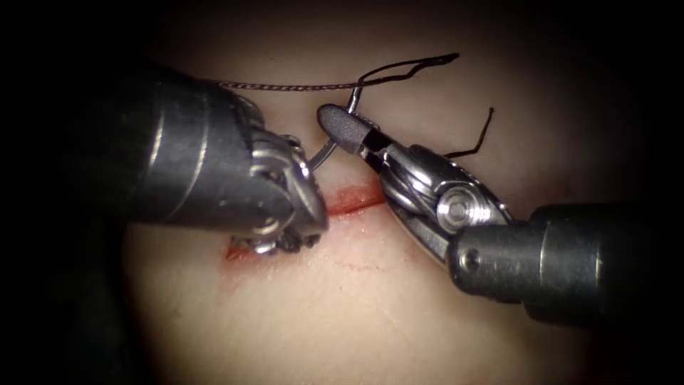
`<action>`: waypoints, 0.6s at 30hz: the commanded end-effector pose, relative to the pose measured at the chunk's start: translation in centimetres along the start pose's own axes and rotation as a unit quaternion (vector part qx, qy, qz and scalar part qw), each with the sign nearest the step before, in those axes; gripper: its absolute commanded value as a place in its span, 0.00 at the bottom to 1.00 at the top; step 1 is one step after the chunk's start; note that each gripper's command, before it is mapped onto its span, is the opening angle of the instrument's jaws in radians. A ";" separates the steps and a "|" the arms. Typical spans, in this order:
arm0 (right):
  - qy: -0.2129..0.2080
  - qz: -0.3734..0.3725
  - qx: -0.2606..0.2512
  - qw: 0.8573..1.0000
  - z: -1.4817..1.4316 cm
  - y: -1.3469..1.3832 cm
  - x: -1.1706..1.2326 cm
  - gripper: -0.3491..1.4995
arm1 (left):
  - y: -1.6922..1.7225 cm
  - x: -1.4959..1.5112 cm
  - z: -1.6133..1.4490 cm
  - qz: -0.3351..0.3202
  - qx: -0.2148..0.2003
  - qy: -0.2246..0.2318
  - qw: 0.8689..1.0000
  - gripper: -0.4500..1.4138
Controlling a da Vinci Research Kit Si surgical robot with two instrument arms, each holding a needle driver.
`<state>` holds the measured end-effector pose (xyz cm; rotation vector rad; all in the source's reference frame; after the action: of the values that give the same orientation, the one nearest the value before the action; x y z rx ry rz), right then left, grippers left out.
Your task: Wound Closure
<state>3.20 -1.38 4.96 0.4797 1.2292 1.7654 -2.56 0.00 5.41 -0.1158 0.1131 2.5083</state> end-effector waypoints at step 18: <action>-0.052 -0.088 0.389 0.916 -0.02 0.52 0.50 0.00 | -0.78 -0.37 0.06 -0.348 -0.635 0.258 0.640 0.99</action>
<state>2.59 -1.03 5.31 0.8756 1.8227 1.0153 -1.78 0.39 5.43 -1.1930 -1.2639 1.2017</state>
